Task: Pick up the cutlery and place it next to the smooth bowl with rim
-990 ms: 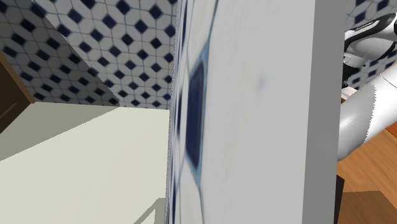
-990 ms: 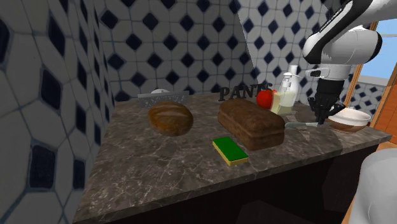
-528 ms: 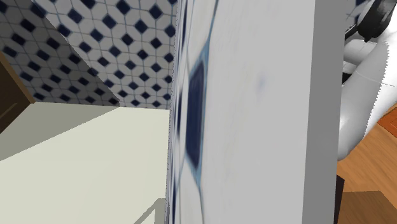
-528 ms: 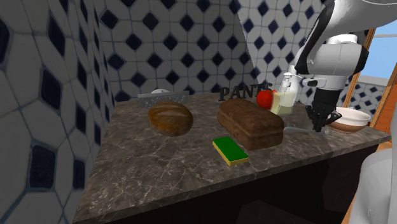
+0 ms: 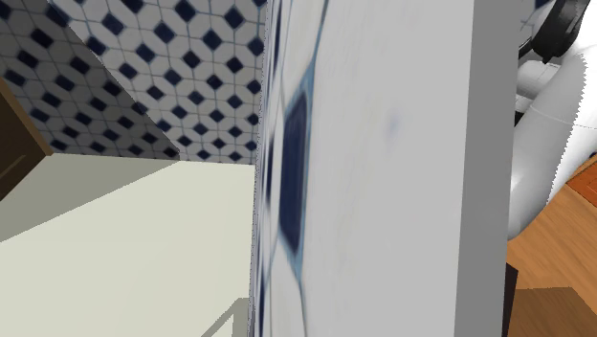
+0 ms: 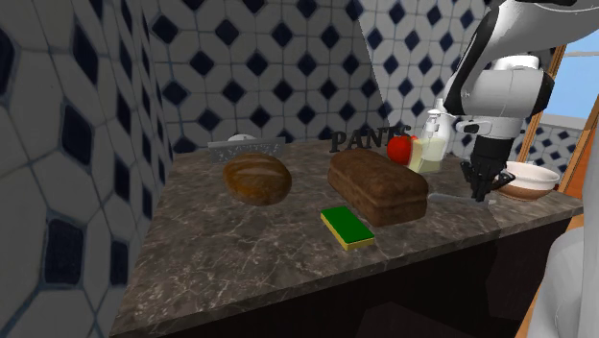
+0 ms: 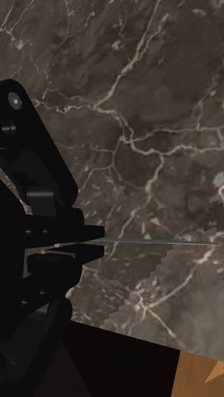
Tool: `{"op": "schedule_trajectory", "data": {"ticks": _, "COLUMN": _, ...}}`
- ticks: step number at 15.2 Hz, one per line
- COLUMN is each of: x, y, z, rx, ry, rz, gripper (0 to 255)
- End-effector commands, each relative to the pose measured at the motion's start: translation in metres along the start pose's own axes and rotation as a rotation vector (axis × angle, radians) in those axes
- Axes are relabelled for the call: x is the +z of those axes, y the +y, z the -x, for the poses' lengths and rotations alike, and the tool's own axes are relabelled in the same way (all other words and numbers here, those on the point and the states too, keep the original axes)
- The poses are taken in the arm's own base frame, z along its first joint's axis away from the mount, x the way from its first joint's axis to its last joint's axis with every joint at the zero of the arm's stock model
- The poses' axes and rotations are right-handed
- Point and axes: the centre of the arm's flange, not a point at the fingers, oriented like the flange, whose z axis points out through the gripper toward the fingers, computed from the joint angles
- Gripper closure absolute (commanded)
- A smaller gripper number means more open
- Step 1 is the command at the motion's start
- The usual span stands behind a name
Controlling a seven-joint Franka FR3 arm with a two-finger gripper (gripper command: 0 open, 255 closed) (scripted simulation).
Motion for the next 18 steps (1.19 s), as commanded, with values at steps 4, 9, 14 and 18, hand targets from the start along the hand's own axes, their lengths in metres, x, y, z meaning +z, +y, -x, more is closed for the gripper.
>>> {"op": "schedule_trajectory", "data": {"ticks": 4, "x": 0.000, "y": 0.000, "z": 0.000, "rx": 0.000, "ry": 0.000, "rz": 0.000, "gripper": 0}}
{"op": "schedule_trajectory", "data": {"ticks": 9, "x": -0.040, "y": 0.000, "z": 0.000, "rx": 0.000, "ry": 0.000, "rz": 0.000, "gripper": 0}}
{"op": "schedule_trajectory", "data": {"ticks": 14, "x": -0.050, "y": 0.000, "z": 0.000, "rx": 0.000, "ry": 0.000, "rz": 0.000, "gripper": 0}}
{"op": "schedule_trajectory", "data": {"ticks": 18, "x": -0.050, "y": 0.000, "z": 0.000, "rx": 0.000, "ry": 0.000, "rz": 0.000, "gripper": 0}}
